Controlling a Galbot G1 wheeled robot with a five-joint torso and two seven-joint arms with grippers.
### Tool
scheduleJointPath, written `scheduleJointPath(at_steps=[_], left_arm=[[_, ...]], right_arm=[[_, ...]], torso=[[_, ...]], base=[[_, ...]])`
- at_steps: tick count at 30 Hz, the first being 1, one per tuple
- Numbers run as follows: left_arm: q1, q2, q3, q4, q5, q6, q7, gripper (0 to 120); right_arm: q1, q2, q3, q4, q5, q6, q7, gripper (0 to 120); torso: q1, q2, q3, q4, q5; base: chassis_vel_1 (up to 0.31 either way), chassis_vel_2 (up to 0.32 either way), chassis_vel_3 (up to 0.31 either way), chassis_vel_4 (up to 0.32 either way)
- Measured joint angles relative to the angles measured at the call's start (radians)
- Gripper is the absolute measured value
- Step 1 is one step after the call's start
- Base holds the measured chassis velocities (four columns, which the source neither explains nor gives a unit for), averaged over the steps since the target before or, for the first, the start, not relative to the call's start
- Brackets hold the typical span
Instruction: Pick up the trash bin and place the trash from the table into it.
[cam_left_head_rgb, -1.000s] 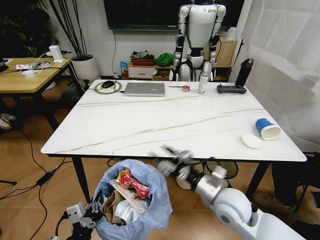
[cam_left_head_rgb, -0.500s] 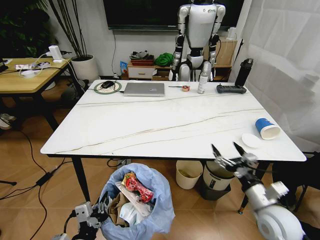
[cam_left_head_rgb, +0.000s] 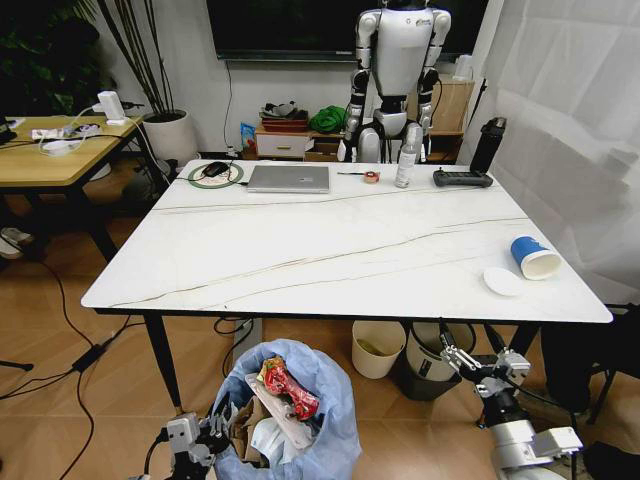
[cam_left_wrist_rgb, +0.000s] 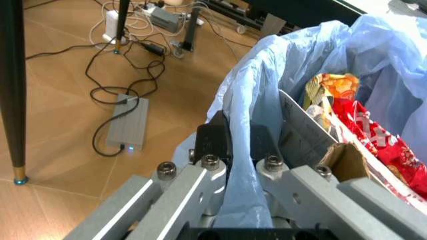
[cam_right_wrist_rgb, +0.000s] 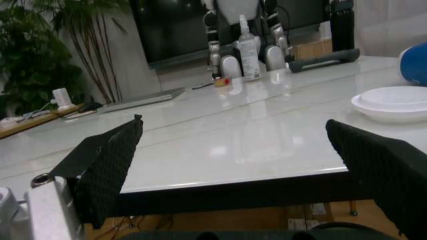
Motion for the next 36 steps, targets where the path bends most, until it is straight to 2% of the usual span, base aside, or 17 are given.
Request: scheduleJointPath(at_steps=[14, 36], left_arm=[[0.011, 0.019, -0.008, -0.013, -0.003, -0.007, 0.001, 0], [-0.006, 0.009, 0.003, -0.009, -0.005, 0.002, -0.001, 0]], right_arm=[[-0.001, 0.024, 0.005, -0.022, 0.003, 0.017, -0.037, 100], [0.016, 0.012, 0.013, -0.034, 0.024, 0.015, -0.043, 100]], torso=[[0.000, 0.000, 0.000, 0.0000, 0.0003], [0.000, 0.000, 0.000, 0.0000, 0.0005]], base=[[-0.047, -0.046, 0.048, 0.047], [-0.081, -0.083, 0.075, 0.081]])
